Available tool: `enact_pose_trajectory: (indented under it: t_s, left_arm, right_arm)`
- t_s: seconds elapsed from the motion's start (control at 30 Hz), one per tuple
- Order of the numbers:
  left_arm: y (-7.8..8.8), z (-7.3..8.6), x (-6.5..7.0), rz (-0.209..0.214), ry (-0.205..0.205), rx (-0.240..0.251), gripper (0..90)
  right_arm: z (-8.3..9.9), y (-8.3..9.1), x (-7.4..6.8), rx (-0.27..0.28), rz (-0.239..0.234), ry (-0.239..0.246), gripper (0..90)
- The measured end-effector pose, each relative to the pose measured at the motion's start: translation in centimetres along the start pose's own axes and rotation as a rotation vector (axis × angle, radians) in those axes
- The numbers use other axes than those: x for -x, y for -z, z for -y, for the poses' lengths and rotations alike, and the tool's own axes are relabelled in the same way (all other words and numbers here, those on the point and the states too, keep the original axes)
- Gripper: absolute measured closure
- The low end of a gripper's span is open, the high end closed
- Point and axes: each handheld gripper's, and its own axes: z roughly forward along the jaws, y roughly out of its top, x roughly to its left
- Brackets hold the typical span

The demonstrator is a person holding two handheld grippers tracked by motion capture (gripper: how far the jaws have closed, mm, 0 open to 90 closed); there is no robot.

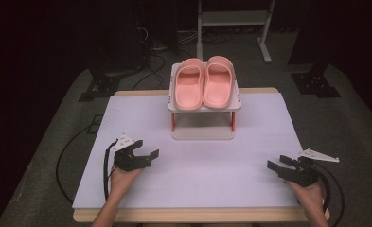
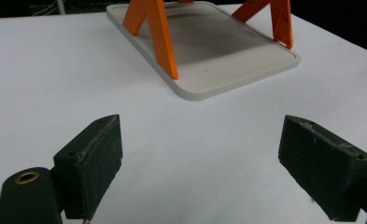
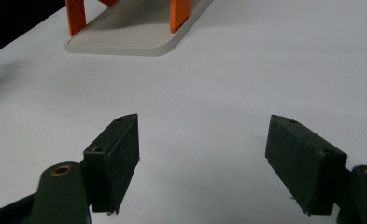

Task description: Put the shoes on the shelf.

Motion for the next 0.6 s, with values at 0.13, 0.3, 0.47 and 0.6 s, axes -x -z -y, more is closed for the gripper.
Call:
enact_pose_trajectory:
  t_s: [0.13, 0.3, 0.47, 0.6]
  left_arm:
    - [0.6, 0.6, 0.2, -0.003, -0.002, 0.002, 12.9]
    - [1.3, 1.3, 0.5, -0.005, -0.001, 0.013, 12.7]
    - [1.9, 2.3, 0.6, 0.011, 0.026, 0.015, 10.3]
    - [2.4, 2.7, 0.9, 0.013, 0.007, 0.008, 9.8]
  right_arm:
    - [0.3, 0.5, -0.4, 0.016, -0.001, 0.012, 25.1]
    - [0.4, 1.0, -1.2, 0.023, -0.005, 0.036, 24.9]
    - [0.8, 1.7, -2.3, 0.053, -0.011, 0.044, 21.9]
    - [1.8, 2.4, -4.0, 0.1, 0.011, 0.115, 21.5]
